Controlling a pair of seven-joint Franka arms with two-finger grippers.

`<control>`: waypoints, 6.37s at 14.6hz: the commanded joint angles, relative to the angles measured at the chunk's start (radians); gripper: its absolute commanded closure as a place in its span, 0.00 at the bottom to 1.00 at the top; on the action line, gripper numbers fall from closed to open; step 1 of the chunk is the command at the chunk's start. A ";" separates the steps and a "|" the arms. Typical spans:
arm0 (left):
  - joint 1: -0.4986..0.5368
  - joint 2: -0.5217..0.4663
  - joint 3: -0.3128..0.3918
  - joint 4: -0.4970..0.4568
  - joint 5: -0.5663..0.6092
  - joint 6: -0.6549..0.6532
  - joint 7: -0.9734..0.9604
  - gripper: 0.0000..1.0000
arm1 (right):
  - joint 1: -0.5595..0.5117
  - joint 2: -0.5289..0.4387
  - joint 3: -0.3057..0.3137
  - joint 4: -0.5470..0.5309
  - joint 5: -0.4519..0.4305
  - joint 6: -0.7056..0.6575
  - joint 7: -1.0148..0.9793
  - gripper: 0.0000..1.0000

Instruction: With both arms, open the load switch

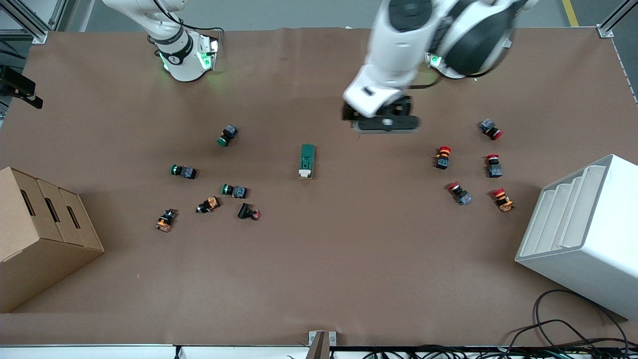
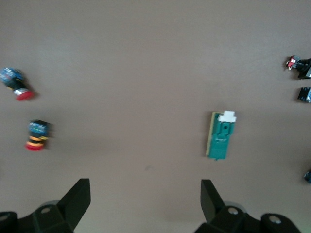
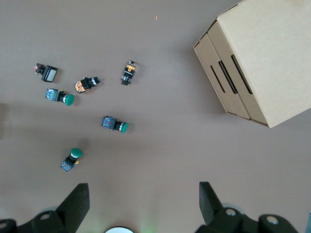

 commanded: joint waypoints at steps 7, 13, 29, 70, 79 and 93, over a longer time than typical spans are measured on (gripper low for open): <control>-0.370 0.299 -0.001 -0.058 0.584 0.295 -0.701 0.00 | 0.010 0.001 0.012 0.036 -0.047 0.001 0.005 0.00; -0.476 0.440 0.001 -0.128 1.075 0.292 -1.076 0.00 | -0.043 0.233 0.008 0.096 -0.042 0.010 -0.003 0.00; -0.518 0.603 0.012 -0.231 1.671 0.114 -1.598 0.00 | 0.432 0.392 0.012 -0.072 0.129 0.231 1.054 0.00; -0.550 0.623 0.013 -0.248 1.669 0.063 -1.650 0.00 | 0.859 0.820 0.083 0.092 0.306 0.233 2.076 0.00; -0.544 0.614 0.012 -0.248 1.666 0.062 -1.642 0.00 | 0.505 0.604 0.063 0.106 0.205 0.101 1.224 0.00; -0.351 0.223 -0.037 0.045 0.751 0.062 -0.806 0.00 | -0.023 0.401 0.058 0.173 -0.010 0.087 0.215 0.00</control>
